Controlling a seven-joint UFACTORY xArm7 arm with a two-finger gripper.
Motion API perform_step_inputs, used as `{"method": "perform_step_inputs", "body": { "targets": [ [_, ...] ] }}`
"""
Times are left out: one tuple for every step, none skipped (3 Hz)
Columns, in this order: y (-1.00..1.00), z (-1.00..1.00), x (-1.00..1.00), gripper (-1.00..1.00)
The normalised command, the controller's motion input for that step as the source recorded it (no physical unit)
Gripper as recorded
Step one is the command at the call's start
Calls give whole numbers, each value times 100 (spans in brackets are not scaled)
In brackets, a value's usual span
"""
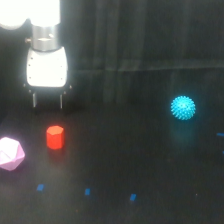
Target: Pick up the red object from the table
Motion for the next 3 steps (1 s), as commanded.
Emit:
{"method": "perform_step_inputs", "body": {
  "targets": [
    [-61, 28, -44, 87],
    [-84, 15, 27, 100],
    [-99, -65, 32, 95]
  ]
}}
